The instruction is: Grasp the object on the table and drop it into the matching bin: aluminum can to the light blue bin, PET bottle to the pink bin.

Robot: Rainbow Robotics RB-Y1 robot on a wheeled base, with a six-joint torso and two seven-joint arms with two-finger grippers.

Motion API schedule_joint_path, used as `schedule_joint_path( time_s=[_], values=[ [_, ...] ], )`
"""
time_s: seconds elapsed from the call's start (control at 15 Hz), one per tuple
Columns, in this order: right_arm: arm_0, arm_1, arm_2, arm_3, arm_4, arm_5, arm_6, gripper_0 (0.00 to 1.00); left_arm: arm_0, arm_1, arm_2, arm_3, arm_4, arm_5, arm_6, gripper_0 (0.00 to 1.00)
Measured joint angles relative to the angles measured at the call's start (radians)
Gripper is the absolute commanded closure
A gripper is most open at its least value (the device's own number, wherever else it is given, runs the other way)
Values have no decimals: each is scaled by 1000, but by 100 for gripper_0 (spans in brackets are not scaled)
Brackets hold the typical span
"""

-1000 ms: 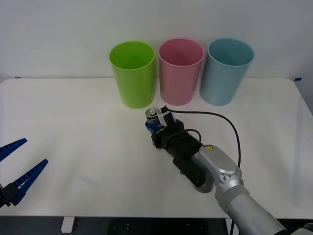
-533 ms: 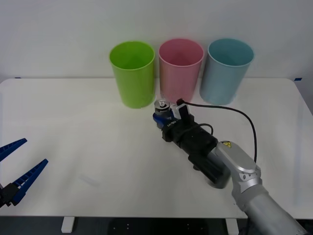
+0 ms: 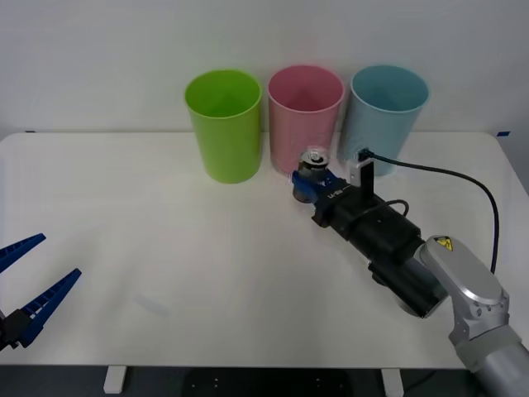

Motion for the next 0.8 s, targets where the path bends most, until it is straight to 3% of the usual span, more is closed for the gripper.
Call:
schedule_joint_path(
  time_s=[0.33, 0.8],
  values=[
    [2, -39, -111, -25, -10, -108, -49, 100, 0, 0, 0, 0, 0, 0, 0, 0],
    [1, -112, -196, -138, -10, -113, -111, 100, 0, 0, 0, 0, 0, 0, 0, 0]
  ],
)
